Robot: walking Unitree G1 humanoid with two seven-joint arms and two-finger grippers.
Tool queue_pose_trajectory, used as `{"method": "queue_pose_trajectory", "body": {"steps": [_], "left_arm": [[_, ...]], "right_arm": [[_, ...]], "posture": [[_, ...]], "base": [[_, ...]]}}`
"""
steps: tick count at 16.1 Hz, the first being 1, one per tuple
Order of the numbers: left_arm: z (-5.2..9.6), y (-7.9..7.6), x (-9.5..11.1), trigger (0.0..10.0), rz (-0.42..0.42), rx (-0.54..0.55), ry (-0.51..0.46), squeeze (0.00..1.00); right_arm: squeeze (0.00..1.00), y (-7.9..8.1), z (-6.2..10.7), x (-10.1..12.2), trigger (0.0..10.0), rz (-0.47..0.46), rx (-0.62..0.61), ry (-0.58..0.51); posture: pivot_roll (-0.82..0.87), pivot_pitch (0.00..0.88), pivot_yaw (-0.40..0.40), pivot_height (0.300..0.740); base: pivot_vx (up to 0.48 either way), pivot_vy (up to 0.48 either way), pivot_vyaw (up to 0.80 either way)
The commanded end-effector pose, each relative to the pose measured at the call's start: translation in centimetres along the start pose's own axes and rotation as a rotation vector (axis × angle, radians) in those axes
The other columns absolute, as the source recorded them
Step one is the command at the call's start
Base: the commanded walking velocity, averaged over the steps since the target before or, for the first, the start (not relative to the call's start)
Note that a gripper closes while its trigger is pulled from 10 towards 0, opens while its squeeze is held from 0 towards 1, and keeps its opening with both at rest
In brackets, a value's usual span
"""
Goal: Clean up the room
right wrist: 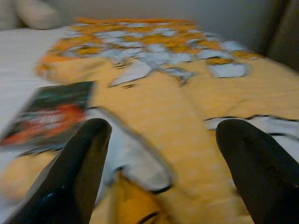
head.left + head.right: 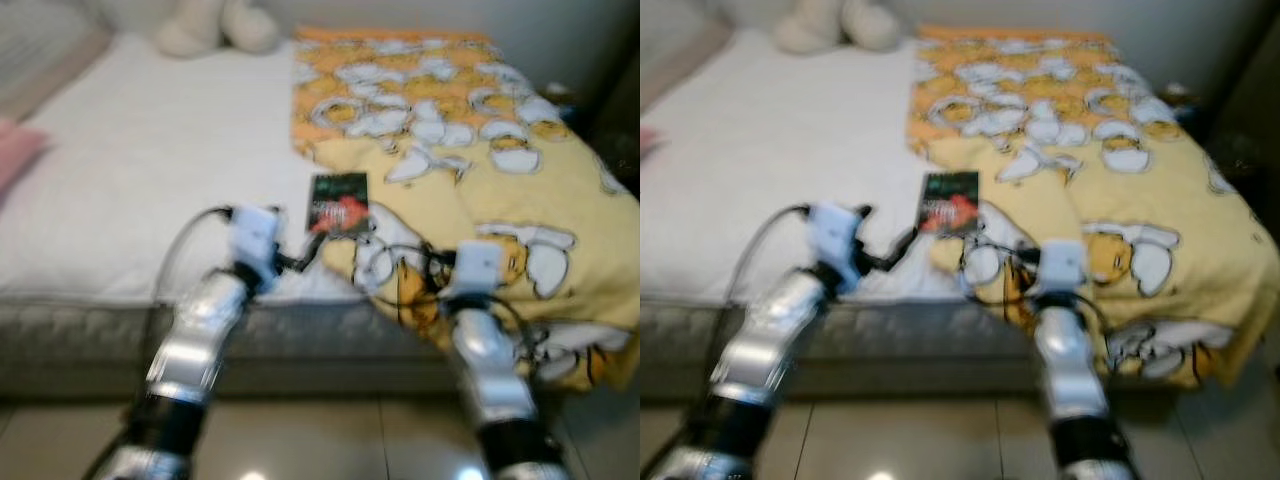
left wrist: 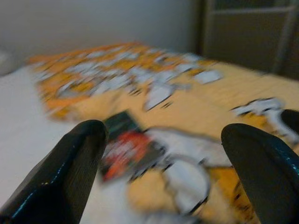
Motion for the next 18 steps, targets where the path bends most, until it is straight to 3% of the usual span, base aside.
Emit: {"method": "queue_pose_trajectory", "body": {"steps": [1,4,11,14,15,16,18], "left_arm": [[0.5,1.0,-0.2,10.0,-0.031,0.021,0.012,0.0],[0.4,1.0,-0.2,10.0,-0.025,0.019,0.011,0.0],[-0.2,0.5,-0.2,10.0,-0.02,-0.02,0.022,0.0],[-1.2,0.3,-2.8,10.0,0.046,-0.045,0.233,0.0],[-1.5,1.1,-5.3,10.0,0.068,-0.045,0.367,0.0],[-1.5,1.3,-5.9,10.0,0.062,-0.039,0.399,0.0],[-1.2,2.9,-7.8,10.0,0.073,0.035,0.504,0.0]], "right_arm": [[0.0,1.2,-0.1,0.6,10.0,-0.026,0.033,-0.028],[0.0,1.2,-0.1,0.8,10.0,-0.01,0.039,-0.039],[0.0,1.4,0.2,0.5,10.0,0.004,0.047,-0.03],[0.0,1.2,1.1,0.4,10.0,-0.002,0.044,-0.022],[0.0,0.7,1.8,0.6,10.0,0.007,0.044,-0.019],[0.0,0.6,2.1,0.8,10.0,0.012,0.045,-0.021],[0.0,-0.2,3.8,2.3,10.0,0.024,0.056,-0.049]], "posture": [[0.04,0.0,0.015,0.74],[0.03,0.0,0.015,0.74],[0.03,0.0,0.02,0.74],[0.02,0.06,0.026,0.74],[-0.01,0.12,0.03,0.74],[-0.02,0.13,0.03,0.74],[-0.08,0.234,0.034,0.74]], "base": [[0.48,0.0,-0.56],[0.465,0.0,-0.55],[0.465,0.0,0.0],[0.129,0.0,0.0],[0.0,0.0,0.0],[0.0,0.0,0.0],[0.0,0.0,0.0]]}}
Point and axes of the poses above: a point about 5 cm out from each wrist's last joint towards the gripper, its own z axis pointing back from the gripper into the wrist, its own x axis along the axis of the wrist's last joint, y = z × x, the point moved 1 cm from there along -z, pointing out of the wrist towards the gripper, and after that the axes turned 9 degrees about -z, right-handed, at the moved point
